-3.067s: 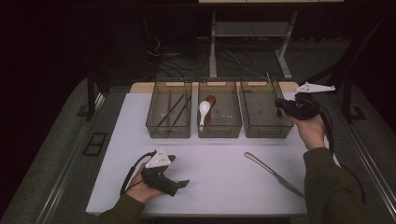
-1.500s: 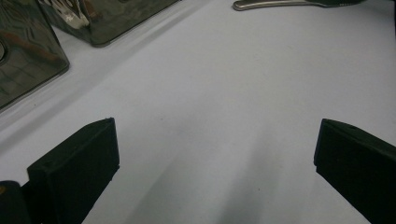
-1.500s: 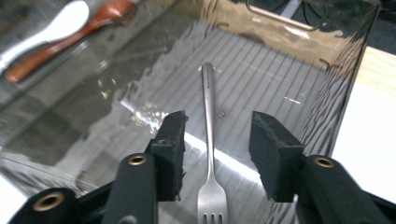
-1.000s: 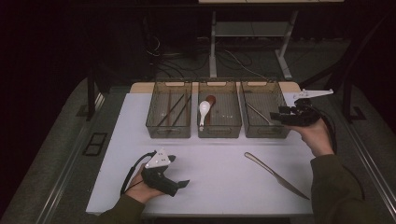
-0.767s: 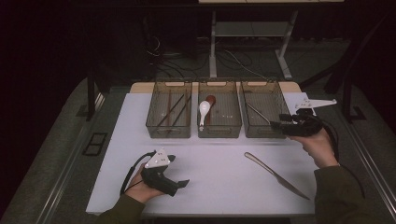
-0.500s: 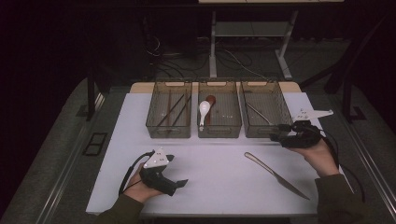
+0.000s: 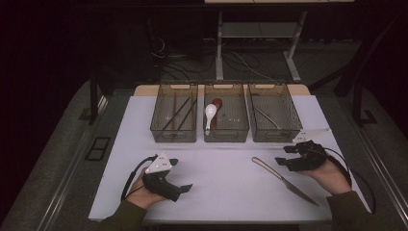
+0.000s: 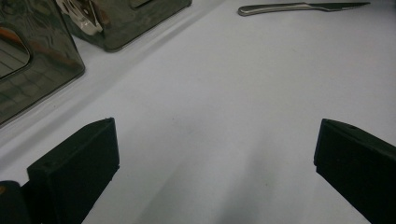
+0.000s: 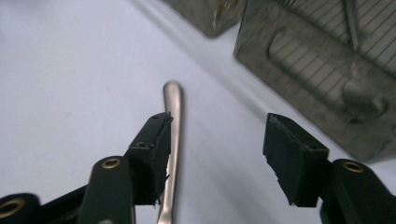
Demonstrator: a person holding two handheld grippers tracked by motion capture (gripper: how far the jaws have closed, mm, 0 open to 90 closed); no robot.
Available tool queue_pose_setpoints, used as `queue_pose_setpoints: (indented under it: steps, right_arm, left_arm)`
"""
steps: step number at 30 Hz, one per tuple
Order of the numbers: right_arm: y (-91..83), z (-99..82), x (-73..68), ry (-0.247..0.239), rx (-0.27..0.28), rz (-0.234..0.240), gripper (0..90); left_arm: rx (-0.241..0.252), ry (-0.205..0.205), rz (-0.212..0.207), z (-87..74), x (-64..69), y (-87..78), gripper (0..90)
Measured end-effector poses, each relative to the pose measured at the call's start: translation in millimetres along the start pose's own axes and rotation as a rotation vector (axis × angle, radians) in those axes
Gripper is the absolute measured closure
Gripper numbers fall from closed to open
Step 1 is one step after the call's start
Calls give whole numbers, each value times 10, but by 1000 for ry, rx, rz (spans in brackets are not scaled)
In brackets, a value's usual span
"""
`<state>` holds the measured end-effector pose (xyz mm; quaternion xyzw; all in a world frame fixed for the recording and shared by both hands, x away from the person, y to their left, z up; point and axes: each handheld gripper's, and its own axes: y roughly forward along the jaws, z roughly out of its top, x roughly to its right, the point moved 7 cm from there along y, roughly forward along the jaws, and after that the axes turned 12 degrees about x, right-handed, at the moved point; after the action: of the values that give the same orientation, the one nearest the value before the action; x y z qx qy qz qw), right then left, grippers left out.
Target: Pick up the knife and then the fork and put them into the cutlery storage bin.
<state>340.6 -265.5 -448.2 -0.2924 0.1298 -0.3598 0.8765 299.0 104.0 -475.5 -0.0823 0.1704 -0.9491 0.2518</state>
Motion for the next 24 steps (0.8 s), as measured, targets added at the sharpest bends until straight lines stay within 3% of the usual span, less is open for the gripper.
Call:
queue_pose_setpoints:
  steps: [2,7,14,20,24]
  right_arm:
    - [-11,-25,-23,24,-22,7,447]
    - [-10,-72,-87,32,-80,34,475]
    - [76,-154,-162,-23,-243,26,570]
    - [145,-171,-210,-8,-344,51,630]
    - [208,-184,-223,-26,-422,47,651]
  left_arm:
    - [-5,0,0,-3,0,2,0]
    - [-4,1,1,-8,3,7,0]
    - [-8,1,-1,-8,1,5,0]
    - [-7,0,-4,-11,5,15,0]
    - [-7,-3,-3,-12,5,16,0]
